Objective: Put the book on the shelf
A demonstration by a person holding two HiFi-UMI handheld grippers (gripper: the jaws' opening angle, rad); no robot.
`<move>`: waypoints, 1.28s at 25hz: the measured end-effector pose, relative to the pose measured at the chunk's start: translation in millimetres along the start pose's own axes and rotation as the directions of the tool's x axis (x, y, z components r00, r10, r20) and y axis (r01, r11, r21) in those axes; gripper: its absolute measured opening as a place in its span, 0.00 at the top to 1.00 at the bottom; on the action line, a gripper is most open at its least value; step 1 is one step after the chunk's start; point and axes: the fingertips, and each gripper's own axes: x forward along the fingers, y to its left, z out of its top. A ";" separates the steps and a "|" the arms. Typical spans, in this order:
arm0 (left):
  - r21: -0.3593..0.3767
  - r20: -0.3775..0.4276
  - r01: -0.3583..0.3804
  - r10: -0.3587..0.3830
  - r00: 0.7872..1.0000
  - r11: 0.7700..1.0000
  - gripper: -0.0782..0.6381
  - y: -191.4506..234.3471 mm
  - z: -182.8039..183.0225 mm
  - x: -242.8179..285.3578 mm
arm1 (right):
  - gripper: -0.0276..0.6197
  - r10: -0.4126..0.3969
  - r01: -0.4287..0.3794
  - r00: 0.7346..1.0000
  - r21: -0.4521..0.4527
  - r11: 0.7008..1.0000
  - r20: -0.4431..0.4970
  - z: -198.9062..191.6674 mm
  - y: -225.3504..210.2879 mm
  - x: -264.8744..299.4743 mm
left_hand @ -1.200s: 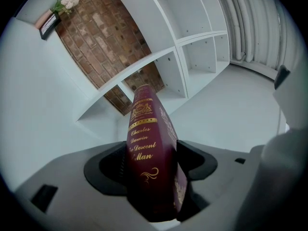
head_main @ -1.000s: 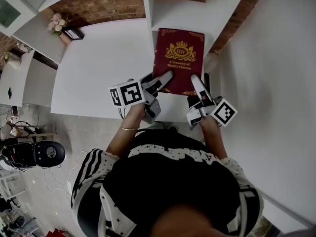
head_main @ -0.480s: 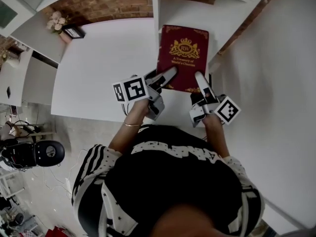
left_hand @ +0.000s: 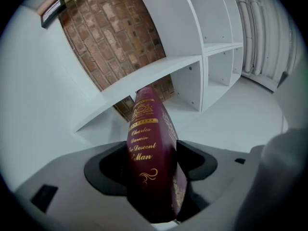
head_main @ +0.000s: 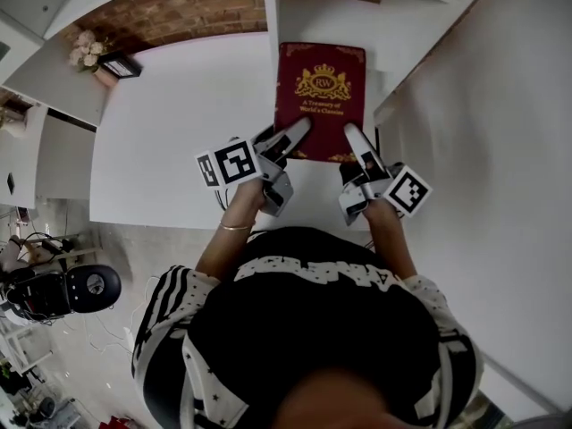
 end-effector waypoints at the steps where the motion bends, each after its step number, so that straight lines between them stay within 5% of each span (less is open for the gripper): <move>1: 0.003 0.000 0.003 -0.003 1.000 1.000 0.43 -0.5 0.2 0.9 | 0.57 -0.002 0.002 1.000 0.000 1.000 0.001 0.7 -0.4 -0.4; 15: 0.020 -0.011 0.046 -0.046 0.999 0.999 0.43 -1.6 -4.0 -0.8 | 0.57 0.012 -0.012 1.000 -0.012 1.000 0.008 5.2 1.2 2.6; 22: -0.060 -0.045 0.078 -0.081 0.996 0.995 0.43 2.9 -26.1 -9.4 | 0.57 0.019 -0.019 1.000 -0.039 0.999 0.009 11.1 -5.8 5.4; 32: -0.119 0.038 0.046 -0.042 0.998 0.992 0.49 7.0 -22.5 -12.3 | 0.57 -0.013 0.014 0.999 -0.016 1.000 0.030 9.5 -21.3 7.5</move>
